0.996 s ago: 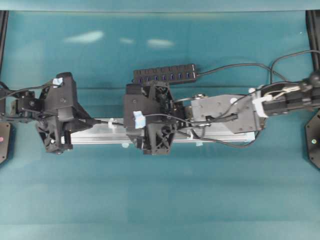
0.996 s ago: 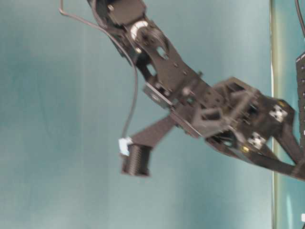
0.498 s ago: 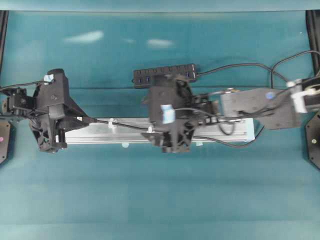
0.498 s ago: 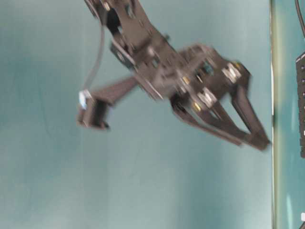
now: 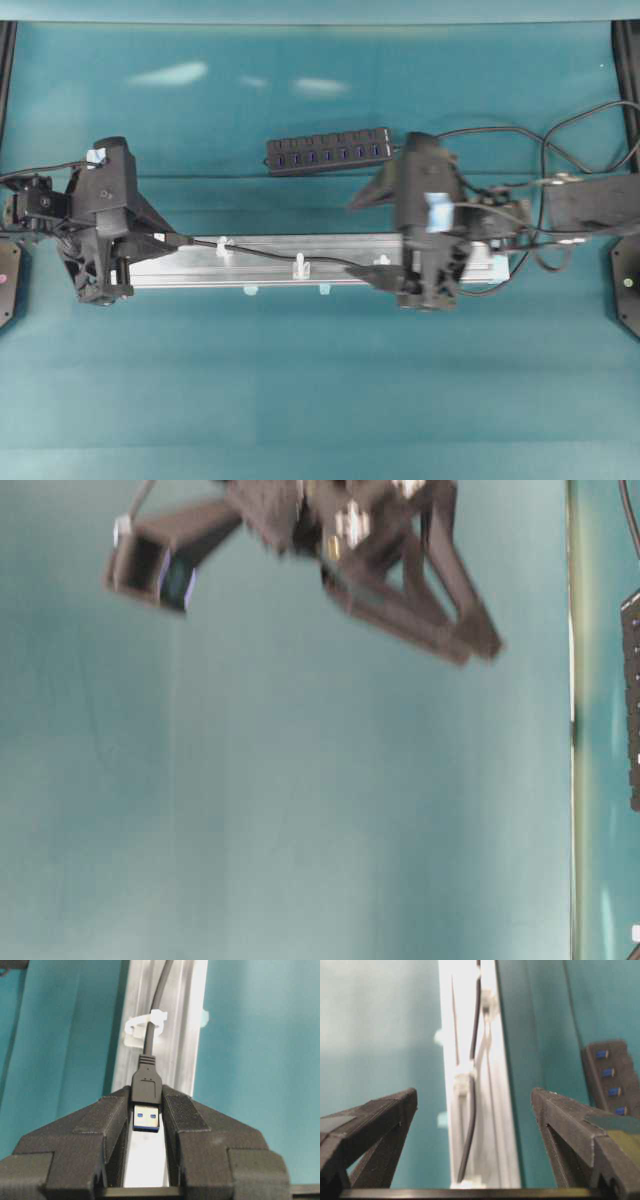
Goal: Pass the USB cable through three rings with both arms.
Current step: 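Pull the plug leftward with the left gripper and withdraw the right gripper rightward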
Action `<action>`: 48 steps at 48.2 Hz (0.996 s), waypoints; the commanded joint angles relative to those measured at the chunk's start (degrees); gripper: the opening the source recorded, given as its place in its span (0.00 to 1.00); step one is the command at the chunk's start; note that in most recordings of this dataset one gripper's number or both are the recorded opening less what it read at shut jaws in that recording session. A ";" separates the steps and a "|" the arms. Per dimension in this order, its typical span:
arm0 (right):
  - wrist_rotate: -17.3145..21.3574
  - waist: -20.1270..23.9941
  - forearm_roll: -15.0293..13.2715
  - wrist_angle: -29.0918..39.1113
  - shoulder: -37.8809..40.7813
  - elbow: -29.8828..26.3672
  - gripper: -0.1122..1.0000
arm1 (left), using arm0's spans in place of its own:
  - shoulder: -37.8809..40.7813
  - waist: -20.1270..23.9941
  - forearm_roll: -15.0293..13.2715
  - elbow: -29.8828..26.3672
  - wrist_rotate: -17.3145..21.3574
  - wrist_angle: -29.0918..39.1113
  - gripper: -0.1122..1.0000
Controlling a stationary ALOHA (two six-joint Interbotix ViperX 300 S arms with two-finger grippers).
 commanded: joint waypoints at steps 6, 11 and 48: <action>1.76 0.26 0.00 -4.75 -5.01 3.34 0.77 | -1.32 -0.18 0.09 -2.37 0.35 -0.62 0.30; 3.25 0.26 0.00 -7.29 -6.50 4.92 0.75 | -1.49 -0.09 0.09 -2.81 0.35 -0.70 0.30; 4.75 0.26 0.00 -8.44 -7.38 6.06 0.75 | -1.49 -0.09 0.09 -3.08 0.35 -0.70 0.30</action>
